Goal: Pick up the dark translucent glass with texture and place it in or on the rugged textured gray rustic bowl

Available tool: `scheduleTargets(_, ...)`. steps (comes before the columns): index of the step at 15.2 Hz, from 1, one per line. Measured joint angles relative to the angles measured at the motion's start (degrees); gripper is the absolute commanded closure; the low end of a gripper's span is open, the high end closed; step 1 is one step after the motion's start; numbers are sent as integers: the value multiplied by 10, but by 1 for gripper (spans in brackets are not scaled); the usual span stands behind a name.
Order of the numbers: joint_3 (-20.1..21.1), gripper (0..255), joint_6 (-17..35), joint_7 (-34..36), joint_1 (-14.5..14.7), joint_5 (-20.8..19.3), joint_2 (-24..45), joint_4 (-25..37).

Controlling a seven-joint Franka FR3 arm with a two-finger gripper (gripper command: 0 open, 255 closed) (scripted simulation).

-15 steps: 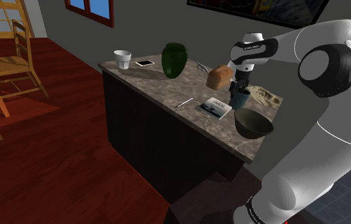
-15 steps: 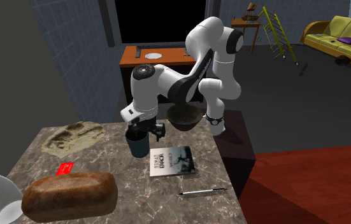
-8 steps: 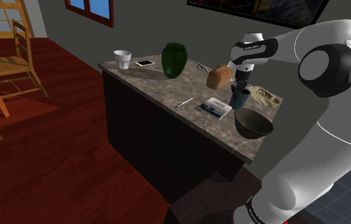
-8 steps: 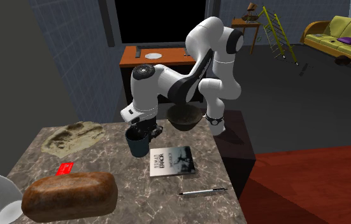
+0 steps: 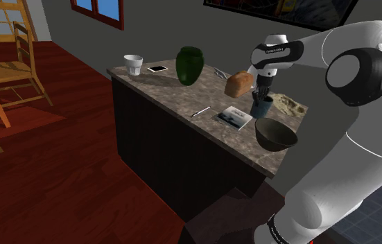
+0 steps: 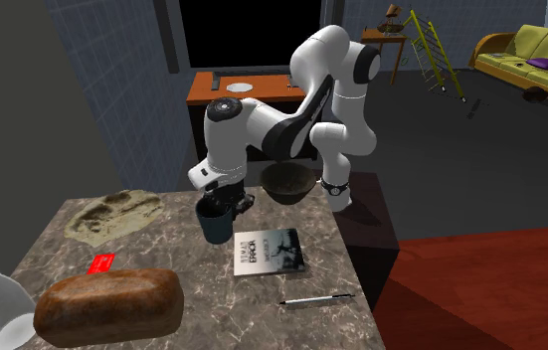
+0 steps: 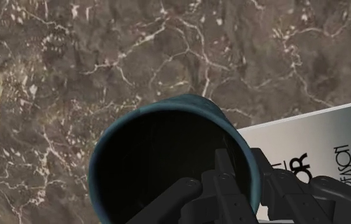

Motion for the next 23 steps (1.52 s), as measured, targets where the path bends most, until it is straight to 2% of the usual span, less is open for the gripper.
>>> scheduleTargets(23,1,255,-172,-22,1,4,2,176)
